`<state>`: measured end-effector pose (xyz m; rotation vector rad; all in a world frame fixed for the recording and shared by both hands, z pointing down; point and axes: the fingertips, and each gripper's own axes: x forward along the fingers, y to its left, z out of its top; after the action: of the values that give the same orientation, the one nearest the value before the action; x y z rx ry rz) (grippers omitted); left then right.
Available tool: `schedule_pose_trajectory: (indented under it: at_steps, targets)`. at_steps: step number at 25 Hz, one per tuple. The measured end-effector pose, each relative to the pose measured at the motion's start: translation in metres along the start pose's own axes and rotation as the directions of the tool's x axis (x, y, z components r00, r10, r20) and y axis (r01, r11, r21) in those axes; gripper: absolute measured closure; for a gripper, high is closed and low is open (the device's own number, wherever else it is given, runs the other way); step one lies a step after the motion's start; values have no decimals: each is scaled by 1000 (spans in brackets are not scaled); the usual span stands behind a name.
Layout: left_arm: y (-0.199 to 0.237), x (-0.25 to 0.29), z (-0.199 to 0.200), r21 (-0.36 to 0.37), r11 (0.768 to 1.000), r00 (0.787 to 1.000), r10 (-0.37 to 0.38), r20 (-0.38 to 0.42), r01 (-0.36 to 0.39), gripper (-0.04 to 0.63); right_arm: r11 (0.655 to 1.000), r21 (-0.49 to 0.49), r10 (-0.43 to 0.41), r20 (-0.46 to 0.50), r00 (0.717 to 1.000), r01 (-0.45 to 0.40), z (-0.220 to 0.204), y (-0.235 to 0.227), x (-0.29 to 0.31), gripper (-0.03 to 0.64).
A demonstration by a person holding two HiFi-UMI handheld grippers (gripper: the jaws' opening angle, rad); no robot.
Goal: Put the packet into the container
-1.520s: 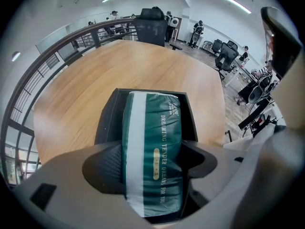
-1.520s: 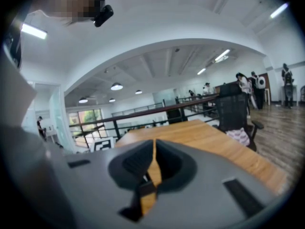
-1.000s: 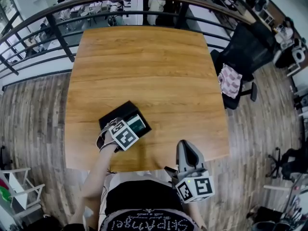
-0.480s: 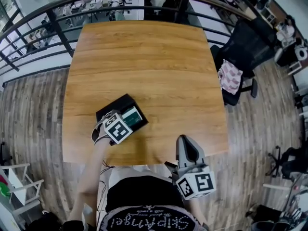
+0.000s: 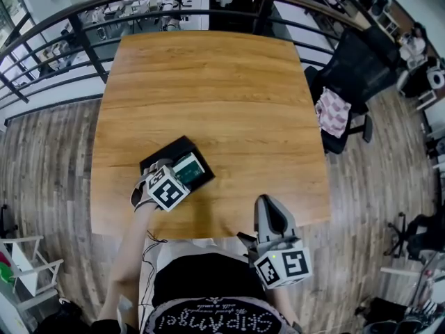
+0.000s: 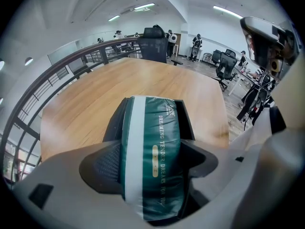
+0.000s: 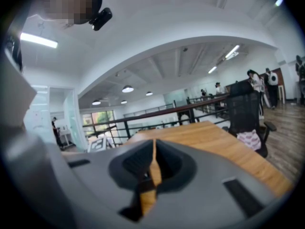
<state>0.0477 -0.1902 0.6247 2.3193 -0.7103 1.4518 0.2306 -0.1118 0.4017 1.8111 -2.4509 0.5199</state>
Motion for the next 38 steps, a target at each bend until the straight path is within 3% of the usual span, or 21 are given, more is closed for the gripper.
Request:
schedule_pose_trajectory:
  at_steps: [7, 19, 22, 25, 32, 38]
  targets:
    - [9, -18, 9, -31, 999, 999, 17, 41, -16, 199, 1000, 0, 6, -4, 1000, -6, 4, 2, 6, 578]
    - [2, -18, 7, -66, 998, 997, 2, 78, 3, 202, 1000, 1, 17, -3, 1000, -17, 3, -2, 7, 578]
    - [6, -24, 11, -87, 996, 993, 22, 118, -12, 216, 1000, 1, 18, -2, 1000, -18, 3, -1, 8, 578]
    - [17, -33, 16, -127, 990, 982, 88, 169, -67, 358, 1000, 0, 21, -3, 1000, -21, 3, 1, 10, 578]
    - [32, -47, 20, -162, 974, 955, 195, 225, -161, 529, 1000, -4, 27, -3, 1000, -27, 3, 2, 12, 578]
    - [45, -64, 25, -212, 949, 915, 289, 281, -235, 568, 999, -10, 33, 2, 999, -33, 5, 7, 13, 578]
